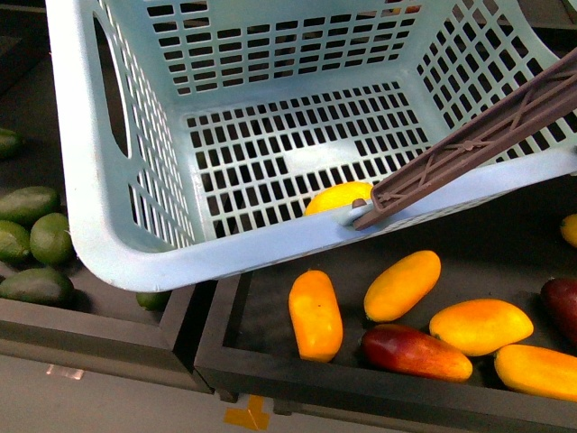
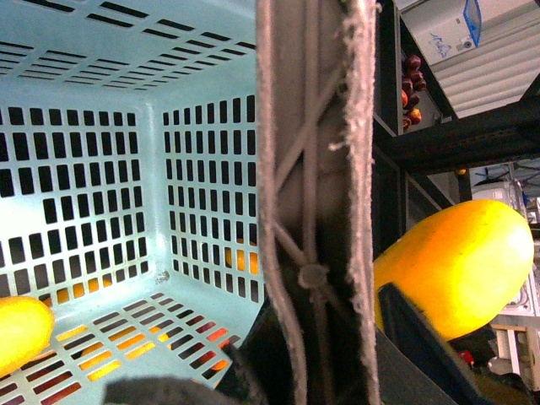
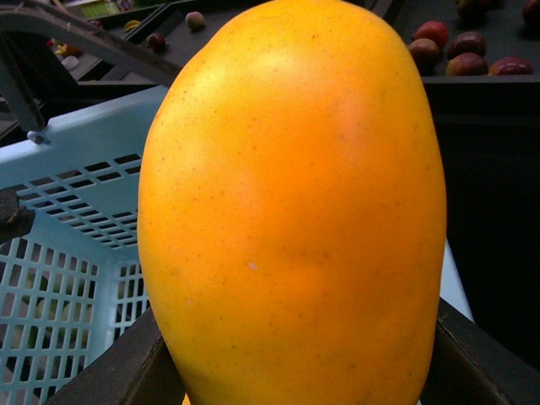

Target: Pick lemon and mango into basket

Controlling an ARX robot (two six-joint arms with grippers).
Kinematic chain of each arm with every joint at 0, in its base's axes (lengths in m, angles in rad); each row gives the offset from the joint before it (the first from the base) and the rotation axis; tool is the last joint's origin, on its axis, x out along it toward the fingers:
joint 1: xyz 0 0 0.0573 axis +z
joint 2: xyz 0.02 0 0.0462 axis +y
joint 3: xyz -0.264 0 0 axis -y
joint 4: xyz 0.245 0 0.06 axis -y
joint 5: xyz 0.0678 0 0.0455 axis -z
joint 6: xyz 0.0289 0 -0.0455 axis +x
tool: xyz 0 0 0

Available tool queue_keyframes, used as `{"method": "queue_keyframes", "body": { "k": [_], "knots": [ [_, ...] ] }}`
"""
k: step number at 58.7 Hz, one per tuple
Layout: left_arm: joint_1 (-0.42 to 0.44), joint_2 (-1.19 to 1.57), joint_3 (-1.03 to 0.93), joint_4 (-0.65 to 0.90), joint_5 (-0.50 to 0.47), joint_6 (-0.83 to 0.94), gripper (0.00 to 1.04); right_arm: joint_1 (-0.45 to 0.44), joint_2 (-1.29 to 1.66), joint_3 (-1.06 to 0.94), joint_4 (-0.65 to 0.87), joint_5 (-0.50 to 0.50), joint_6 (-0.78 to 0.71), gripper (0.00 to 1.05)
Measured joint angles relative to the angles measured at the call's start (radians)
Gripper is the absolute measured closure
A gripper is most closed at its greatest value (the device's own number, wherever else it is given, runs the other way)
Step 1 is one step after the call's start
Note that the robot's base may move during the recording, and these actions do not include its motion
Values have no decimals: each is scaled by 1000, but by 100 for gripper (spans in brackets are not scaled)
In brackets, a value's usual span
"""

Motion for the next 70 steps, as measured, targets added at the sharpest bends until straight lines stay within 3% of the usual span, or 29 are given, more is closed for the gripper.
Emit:
{"method": "queue_keyframes", "body": {
  "k": [7, 22, 31, 37, 48, 70],
  "knots": [
    [0, 0, 0, 0, 0, 0, 99, 48, 0, -9, -19, 58, 0, 44],
    [0, 0, 0, 0, 3, 3, 99, 32, -47, -29, -53, 87, 23, 8],
    [0, 3, 0, -2, 0, 4, 99, -47, -151, -50, -99, 129, 54, 9],
    [0, 3, 0, -2, -8, 4, 99, -128, -258, -87, -156, 216, 81, 9],
    [-1, 3, 0, -2, -6, 5, 99, -133, -372, -285, 152, 263, -86, 39],
    [-2, 3, 0, -2, 0, 0, 99, -41, -547, -506, 182, 353, -138, 102]
  ]
}}
